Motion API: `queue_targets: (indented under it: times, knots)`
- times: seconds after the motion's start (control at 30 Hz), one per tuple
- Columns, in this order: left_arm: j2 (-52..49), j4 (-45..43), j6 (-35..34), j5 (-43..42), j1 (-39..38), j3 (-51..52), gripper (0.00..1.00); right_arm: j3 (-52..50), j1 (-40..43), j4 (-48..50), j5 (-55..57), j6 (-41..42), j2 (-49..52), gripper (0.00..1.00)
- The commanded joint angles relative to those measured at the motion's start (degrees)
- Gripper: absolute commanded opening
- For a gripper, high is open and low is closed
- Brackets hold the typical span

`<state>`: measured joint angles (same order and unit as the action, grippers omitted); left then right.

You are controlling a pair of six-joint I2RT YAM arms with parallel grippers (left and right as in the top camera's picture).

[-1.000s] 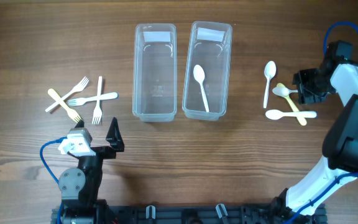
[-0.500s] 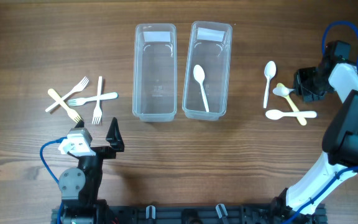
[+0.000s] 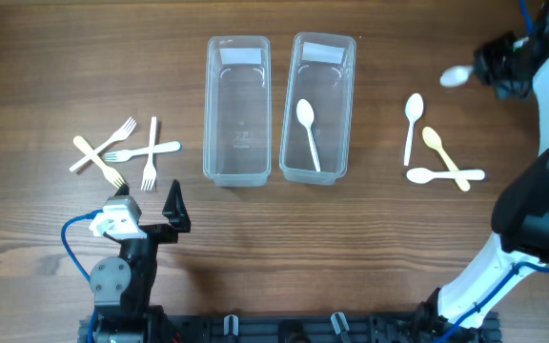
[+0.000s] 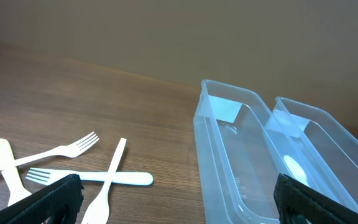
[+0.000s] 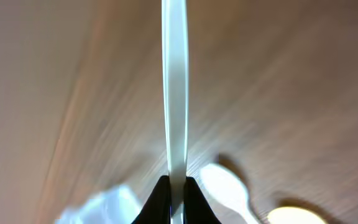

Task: Pack container
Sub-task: 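Carry the white spoon into the right container and release, then move right gripper back and grasp the yellow spoon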

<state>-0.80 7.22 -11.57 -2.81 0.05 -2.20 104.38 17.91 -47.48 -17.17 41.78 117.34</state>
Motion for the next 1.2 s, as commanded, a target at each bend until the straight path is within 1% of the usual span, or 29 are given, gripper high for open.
queue_targets:
  times: [0.0,0.1,0.13,0.17,0.23,0.3,0.47,0.5,0.53,0.6,0.63,0.67,0.7,0.73,0.83,0.97,1.0,1.07,1.1,1.17]
  knots:
    - [0.42,-0.17,1.09,0.55,-0.31,0.48,1.00,1.60,-7.80,-2.34,-9.53,-15.74,-0.76,0.04]
    - [0.42,-0.20,1.09,0.57,-0.33,0.48,1.00,1.60,-16.81,-2.95,-9.22,-25.05,-0.76,0.04]
    - [0.42,-0.17,1.09,0.57,-0.31,0.48,1.00,1.57,-18.91,-2.71,-8.98,-26.49,-0.76,0.04]
    - [0.42,-0.17,1.09,0.57,-0.31,0.48,1.00,1.57,-20.74,-2.69,-8.13,-27.23,-0.76,0.04]
    - [0.42,-0.20,1.09,0.55,-0.31,0.48,1.00,1.57,-25.16,-3.15,-3.02,-28.57,-0.76,0.04]
    - [0.42,-0.20,1.09,0.57,-0.31,0.48,1.00,1.55,-27.93,-4.39,0.55,-29.75,-0.74,0.04]
    - [0.42,-0.17,1.09,0.57,-0.31,0.48,1.00,0.63,-30.51,-8.07,3.52,-31.50,-0.55,0.04]
    - [0.42,-0.20,1.09,0.57,-0.31,0.48,1.00,0.33,-30.49,-8.02,3.50,-31.52,-0.55,0.13]
    - [0.42,-0.20,1.09,0.57,-0.31,0.48,1.00,0.26,-30.49,-8.02,3.50,-31.61,-0.55,0.26]
    - [0.42,-0.20,1.09,0.57,-0.31,0.48,1.00,0.17,-30.49,-7.67,3.52,-33.18,-0.55,0.41]
    - [0.42,-0.17,1.09,0.57,-0.31,0.48,1.00,0.17,-30.49,-7.50,3.43,-34.32,-0.55,0.55]
    - [0.42,-0.20,1.09,0.57,-0.31,0.48,1.00,0.17,-30.49,-7.43,3.45,-34.32,-0.55,0.64]
    - [0.42,-0.17,1.09,0.57,-0.33,0.48,1.00,0.17,-30.49,-7.50,3.39,-34.29,-0.55,0.70]
    - [0.42,-0.17,1.09,0.57,-0.31,0.48,1.00,0.17,-30.49,-7.54,3.21,-34.32,-0.55,0.71]
    - [0.42,-0.20,1.09,0.57,-0.31,0.48,1.00,0.55,-29.68,-7.96,3.37,-36.11,-1.40,0.73]
    - [0.42,-0.20,1.09,0.57,-0.31,0.48,1.00,1.01,-25.40,-11.69,5.86,-40.52,-6.47,0.72]
    - [0.42,-0.20,1.09,0.57,-0.31,0.48,1.00,1.01,-23.56,-14.32,8.66,-40.48,-8.37,0.72]
    - [0.42,-0.20,1.09,0.57,-0.31,0.48,1.00,1.01,-19.96,-20.06,13.64,-40.98,-11.10,0.67]
    - [0.42,-0.17,1.09,0.57,-0.31,0.48,1.00,1.01,-18.32,-22.80,14.97,-42.69,-12.00,0.65]
    - [0.42,-0.17,1.09,0.57,-0.31,0.48,1.00,1.01,-14.95,-28.37,15.47,-48.89,-12.90,0.62]
